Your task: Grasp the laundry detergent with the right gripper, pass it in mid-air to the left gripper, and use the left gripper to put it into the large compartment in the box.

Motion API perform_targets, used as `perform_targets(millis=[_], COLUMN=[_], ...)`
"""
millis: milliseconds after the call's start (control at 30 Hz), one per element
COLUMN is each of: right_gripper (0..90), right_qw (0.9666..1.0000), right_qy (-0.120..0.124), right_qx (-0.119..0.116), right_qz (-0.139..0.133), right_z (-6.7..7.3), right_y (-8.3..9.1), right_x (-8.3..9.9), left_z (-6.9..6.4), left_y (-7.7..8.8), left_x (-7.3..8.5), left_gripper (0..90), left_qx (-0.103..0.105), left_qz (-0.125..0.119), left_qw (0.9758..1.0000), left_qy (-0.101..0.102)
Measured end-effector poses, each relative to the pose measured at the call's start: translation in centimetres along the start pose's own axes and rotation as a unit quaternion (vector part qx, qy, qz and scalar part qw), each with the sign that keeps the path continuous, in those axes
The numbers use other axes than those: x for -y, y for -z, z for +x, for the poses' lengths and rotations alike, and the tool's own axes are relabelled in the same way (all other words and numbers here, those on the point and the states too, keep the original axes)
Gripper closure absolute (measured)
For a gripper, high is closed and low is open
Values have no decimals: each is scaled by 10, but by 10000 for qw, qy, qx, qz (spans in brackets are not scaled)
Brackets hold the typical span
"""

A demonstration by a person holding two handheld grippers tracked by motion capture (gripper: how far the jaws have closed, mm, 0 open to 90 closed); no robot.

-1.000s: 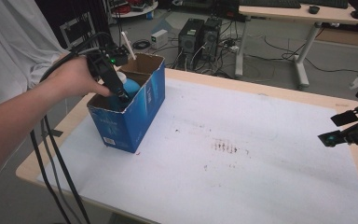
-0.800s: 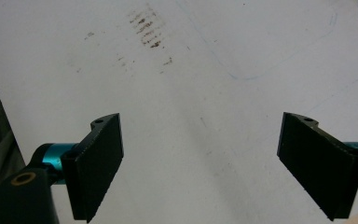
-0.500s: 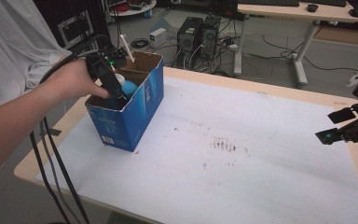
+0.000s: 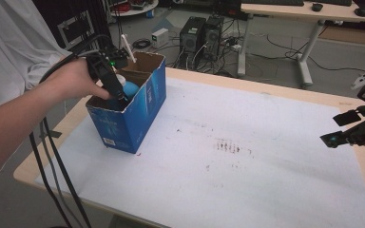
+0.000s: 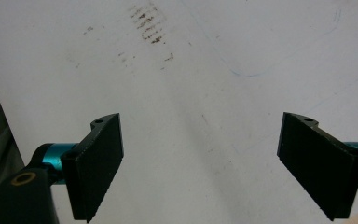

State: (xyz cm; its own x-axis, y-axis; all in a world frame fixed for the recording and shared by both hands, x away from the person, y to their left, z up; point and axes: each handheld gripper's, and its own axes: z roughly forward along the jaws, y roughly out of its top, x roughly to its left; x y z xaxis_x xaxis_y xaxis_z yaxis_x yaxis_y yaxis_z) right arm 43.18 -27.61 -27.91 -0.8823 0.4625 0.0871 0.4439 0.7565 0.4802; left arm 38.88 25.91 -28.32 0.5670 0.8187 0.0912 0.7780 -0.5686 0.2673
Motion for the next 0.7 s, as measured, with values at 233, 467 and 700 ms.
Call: perform_targets(millis=[233,467,700], right_gripper=[139,139,139], right_qw=[10000,10000,10000], right_qy=[-28,-43,-43], right_qx=[27,28,34], right_qz=[-2,0,1], right_z=[0,0,2], right_y=[2,3,6], right_x=[2,3,4], left_z=[0,0,-2], left_y=[0,5,9], left_x=[-1,-2,-5], left_gripper=[378,309,250], left_qx=[11,-20,-4], left_qz=[37,3,164], left_qw=[10000,9999,9995], left_qy=[-26,-123,-284])
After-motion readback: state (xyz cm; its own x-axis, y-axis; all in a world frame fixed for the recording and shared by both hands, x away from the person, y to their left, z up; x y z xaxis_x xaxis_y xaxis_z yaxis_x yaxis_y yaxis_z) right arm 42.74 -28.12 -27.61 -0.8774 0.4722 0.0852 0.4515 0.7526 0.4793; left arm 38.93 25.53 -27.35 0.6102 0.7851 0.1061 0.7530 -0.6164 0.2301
